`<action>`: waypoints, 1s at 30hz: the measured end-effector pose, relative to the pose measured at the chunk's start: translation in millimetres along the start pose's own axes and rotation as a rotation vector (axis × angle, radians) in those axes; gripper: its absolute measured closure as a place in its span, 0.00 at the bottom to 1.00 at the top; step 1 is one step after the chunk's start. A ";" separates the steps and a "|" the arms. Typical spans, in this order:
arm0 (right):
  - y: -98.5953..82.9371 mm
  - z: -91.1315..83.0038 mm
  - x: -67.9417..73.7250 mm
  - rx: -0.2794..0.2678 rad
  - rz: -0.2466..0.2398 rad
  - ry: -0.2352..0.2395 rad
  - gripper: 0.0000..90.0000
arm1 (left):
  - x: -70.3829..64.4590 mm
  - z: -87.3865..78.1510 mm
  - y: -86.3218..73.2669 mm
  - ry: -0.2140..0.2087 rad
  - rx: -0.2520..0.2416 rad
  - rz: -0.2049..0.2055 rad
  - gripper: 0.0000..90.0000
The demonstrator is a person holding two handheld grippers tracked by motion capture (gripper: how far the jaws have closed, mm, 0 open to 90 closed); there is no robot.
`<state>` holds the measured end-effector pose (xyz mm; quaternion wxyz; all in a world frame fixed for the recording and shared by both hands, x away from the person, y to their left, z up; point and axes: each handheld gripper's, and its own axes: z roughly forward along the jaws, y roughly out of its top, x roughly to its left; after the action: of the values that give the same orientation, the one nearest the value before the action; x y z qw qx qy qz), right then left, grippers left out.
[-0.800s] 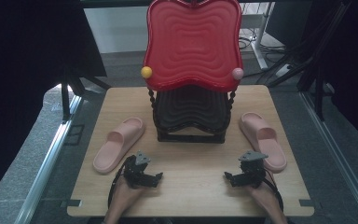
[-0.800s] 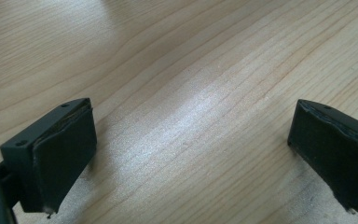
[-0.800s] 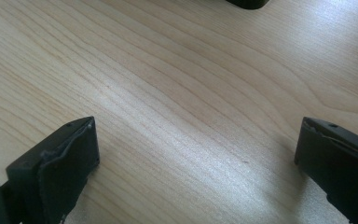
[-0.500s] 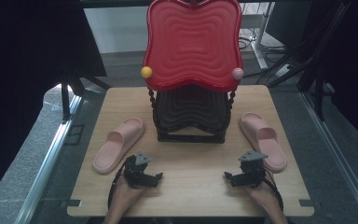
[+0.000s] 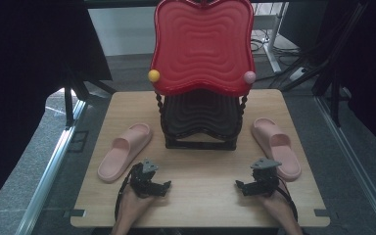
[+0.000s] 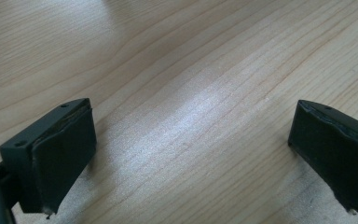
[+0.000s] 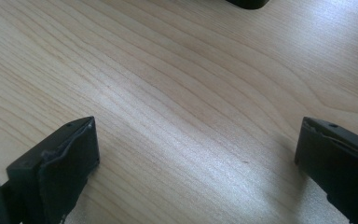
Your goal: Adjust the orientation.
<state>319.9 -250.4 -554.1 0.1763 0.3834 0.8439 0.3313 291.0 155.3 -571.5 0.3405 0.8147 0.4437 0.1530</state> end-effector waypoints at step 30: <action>0.0 0.0 -0.1 0.000 0.001 0.000 0.00 | 33.6 -46.1 -2.1 -0.004 -0.094 -0.036 0.19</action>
<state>319.9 -250.5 -554.0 0.1762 0.3836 0.8437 0.3315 283.0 203.2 -541.4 0.3818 0.7899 0.4501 0.1660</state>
